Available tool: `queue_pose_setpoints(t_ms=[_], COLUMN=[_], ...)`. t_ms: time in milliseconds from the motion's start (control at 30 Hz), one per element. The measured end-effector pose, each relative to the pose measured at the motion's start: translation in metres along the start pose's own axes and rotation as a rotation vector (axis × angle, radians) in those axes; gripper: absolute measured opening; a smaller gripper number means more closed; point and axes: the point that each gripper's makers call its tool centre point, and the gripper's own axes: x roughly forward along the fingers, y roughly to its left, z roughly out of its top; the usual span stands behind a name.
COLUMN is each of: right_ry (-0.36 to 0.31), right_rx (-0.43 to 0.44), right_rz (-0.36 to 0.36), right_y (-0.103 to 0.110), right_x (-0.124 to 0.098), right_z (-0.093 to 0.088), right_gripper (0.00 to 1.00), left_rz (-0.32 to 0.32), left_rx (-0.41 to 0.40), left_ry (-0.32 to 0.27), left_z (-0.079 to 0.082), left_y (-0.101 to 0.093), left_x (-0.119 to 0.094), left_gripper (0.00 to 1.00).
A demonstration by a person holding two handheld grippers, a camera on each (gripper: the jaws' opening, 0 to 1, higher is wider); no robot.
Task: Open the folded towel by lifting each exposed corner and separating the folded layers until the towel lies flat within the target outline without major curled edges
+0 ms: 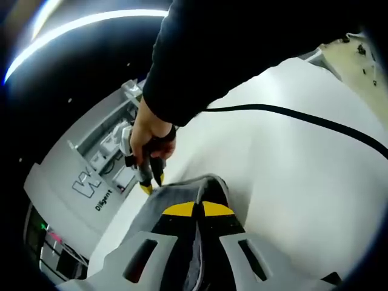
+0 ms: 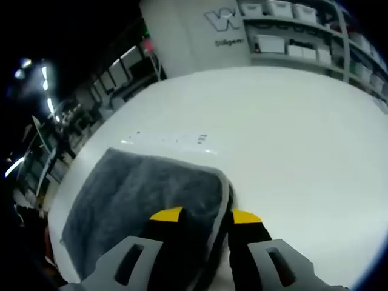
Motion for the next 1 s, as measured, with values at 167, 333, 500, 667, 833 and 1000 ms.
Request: queue_pose_setpoints(t_ms=[167, 333, 500, 667, 833, 1000], right_ry=[-0.005, 0.000, -0.001, 0.002, 0.005, 0.004], right_rx=[0.015, 0.033, 0.027, 0.012, 0.014, 0.039], right_rz=[-0.003, 0.008, 0.003, -0.016, -0.045, -0.045], right_y=[-0.003, 0.000, 0.002, -0.001, -0.006, -0.006], right_x=[0.000, 0.006, 0.010, 0.012, 0.012, 0.009], right_z=[0.002, 0.003, 0.010, 0.011, 0.010, 0.014], right_gripper=[0.25, 0.18, 0.15, 0.00, 0.00, 0.00], left_rz=[-0.005, -0.006, -0.011, -0.014, -0.011, -0.016], left_rx=[-0.020, -0.024, -0.030, -0.046, -0.056, -0.069], left_ry=[-0.005, -0.006, -0.011, -0.015, -0.022, -0.026], left_z=[0.001, 0.002, 0.002, 0.002, 0.005, 0.005], left_y=[0.002, 0.002, 0.001, 0.003, 0.006, 0.004], left_x=[-0.001, 0.000, -0.001, -0.002, -0.004, -0.005], left_gripper=[0.01, 0.01, 0.01, 0.01, 0.01, 0.01])
